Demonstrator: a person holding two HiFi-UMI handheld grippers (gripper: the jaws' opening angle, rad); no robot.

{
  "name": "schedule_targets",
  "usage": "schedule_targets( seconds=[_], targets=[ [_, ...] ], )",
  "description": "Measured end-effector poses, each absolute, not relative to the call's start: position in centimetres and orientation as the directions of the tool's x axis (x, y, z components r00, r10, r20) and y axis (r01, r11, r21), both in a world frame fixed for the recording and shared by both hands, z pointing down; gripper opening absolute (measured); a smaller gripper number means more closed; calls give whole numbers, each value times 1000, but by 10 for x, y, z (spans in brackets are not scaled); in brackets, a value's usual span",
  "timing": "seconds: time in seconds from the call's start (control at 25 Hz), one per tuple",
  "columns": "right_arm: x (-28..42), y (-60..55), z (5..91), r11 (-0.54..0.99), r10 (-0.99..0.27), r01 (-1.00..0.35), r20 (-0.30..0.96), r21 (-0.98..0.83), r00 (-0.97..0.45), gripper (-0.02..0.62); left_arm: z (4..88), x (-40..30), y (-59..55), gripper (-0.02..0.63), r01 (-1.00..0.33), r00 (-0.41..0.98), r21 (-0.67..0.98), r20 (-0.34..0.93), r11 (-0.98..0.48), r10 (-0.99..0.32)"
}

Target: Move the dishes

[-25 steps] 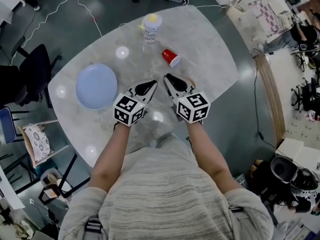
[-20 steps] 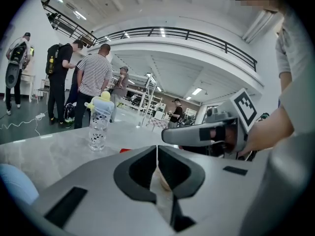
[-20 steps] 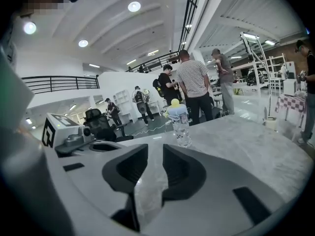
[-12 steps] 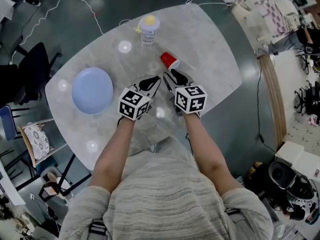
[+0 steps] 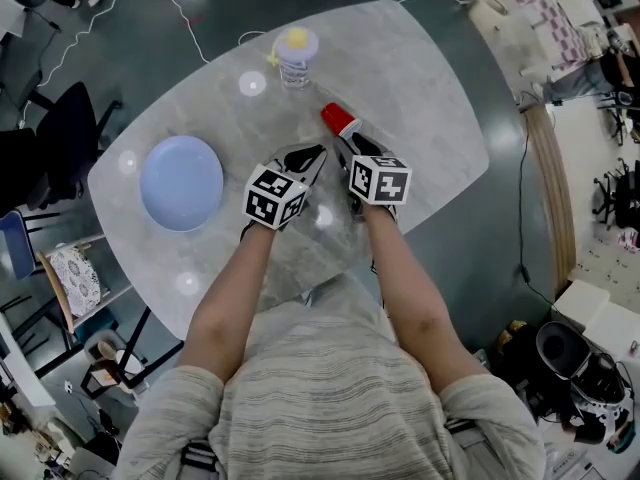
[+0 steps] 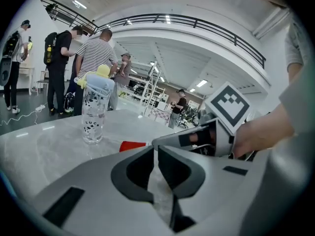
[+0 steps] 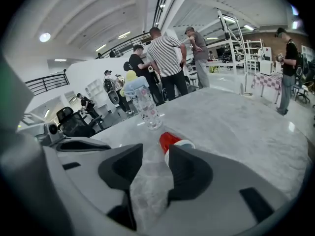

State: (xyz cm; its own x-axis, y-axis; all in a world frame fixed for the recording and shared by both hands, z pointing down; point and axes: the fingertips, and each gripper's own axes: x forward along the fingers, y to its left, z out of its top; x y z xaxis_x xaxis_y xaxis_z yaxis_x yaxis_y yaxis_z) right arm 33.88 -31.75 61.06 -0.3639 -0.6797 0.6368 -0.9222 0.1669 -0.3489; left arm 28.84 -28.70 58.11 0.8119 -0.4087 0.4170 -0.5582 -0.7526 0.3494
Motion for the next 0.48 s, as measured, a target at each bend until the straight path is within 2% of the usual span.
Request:
schedule_targets(
  seconds=[0.48],
  targets=[
    [346,-332,652,80,-538,-933,773,-352,-337,166,595,289,-293,23,-574,797,360,451,-736,-402]
  ],
)
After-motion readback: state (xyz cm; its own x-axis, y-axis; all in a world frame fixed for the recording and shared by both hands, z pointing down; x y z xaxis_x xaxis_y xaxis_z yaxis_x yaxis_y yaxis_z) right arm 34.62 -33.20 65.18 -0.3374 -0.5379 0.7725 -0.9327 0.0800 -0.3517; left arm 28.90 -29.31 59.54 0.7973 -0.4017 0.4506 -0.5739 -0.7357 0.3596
